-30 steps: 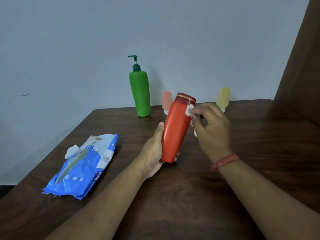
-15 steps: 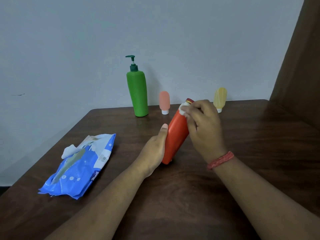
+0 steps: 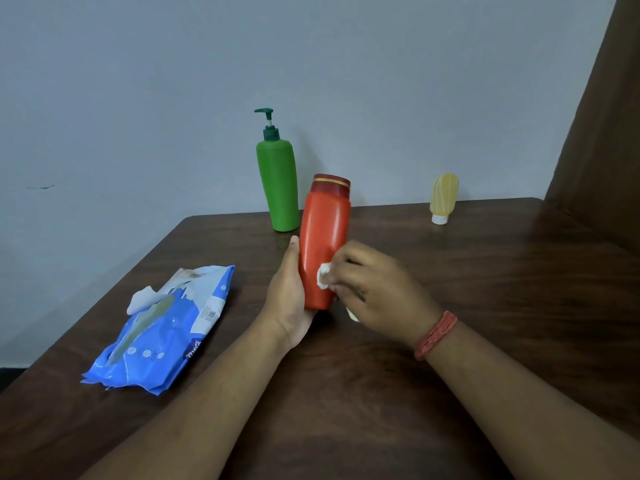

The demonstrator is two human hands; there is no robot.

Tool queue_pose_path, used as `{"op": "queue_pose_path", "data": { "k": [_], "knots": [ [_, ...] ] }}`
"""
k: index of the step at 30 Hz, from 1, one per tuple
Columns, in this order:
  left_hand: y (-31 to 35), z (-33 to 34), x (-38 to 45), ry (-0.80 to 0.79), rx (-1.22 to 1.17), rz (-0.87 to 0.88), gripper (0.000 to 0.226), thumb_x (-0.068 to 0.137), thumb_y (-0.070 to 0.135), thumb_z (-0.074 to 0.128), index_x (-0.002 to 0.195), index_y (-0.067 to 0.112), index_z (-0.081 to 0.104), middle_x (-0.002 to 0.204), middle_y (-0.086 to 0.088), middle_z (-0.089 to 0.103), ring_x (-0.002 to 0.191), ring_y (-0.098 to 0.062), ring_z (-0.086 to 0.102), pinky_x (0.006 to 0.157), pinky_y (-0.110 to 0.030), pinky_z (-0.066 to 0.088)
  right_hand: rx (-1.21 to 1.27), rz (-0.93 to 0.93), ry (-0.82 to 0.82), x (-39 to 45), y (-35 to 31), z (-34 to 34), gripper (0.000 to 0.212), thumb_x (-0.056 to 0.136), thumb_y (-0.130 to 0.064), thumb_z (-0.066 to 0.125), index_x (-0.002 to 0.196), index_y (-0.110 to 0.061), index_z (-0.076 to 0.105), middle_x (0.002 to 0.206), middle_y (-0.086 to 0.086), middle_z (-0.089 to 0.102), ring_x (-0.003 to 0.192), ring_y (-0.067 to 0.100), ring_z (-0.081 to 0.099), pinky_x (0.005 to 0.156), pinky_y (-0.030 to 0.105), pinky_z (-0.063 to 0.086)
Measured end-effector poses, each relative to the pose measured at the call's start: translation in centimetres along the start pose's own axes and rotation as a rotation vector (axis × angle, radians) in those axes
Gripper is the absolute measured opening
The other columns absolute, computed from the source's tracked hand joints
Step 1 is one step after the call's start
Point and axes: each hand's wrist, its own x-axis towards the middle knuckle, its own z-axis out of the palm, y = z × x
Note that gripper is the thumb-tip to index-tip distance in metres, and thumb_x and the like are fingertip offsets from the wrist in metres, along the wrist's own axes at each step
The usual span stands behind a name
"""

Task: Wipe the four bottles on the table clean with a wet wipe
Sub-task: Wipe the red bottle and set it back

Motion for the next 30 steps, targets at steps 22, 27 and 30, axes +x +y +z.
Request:
{"op": "queue_pose_path", "data": {
  "k": [22,27,30],
  "knots": [
    [-0.2,-0.2,0.1,0.000,-0.144,-0.019,0.062,0.101,0.061,0.036,0.126,0.013,0.065,0.105,-0.013,0.074,0.095,-0.023,0.072,0.091,-0.041,0.055,-0.047,-0.074,0.040,0.0,-0.4,1.1,0.011,0.094,-0.015,0.064,0.094,-0.010,0.074,0.096,-0.002,0.064,0.090,0.012,0.060,0.083,0.027,0.052],
    [-0.1,-0.2,0.4,0.031,-0.116,0.032,0.058,0.101,0.063,0.032,0.126,0.021,0.062,0.116,-0.013,0.074,0.109,-0.026,0.071,0.095,-0.044,0.056,0.200,0.242,0.178,0.0,-0.2,1.7,0.005,0.091,-0.012,0.069,0.094,-0.016,0.071,0.098,-0.010,0.062,0.091,0.003,0.062,0.083,0.017,0.051],
    [-0.1,-0.2,0.4,0.044,-0.033,0.074,0.055,0.101,0.063,0.029,0.125,0.025,0.061,0.118,-0.010,0.073,0.112,-0.024,0.070,0.102,-0.046,0.052,0.592,0.572,0.187,0.0,-0.1,2.4,0.014,0.089,-0.009,0.071,0.088,-0.022,0.068,0.097,-0.009,0.070,0.094,0.006,0.068,0.086,0.029,0.057]
  ]
}}
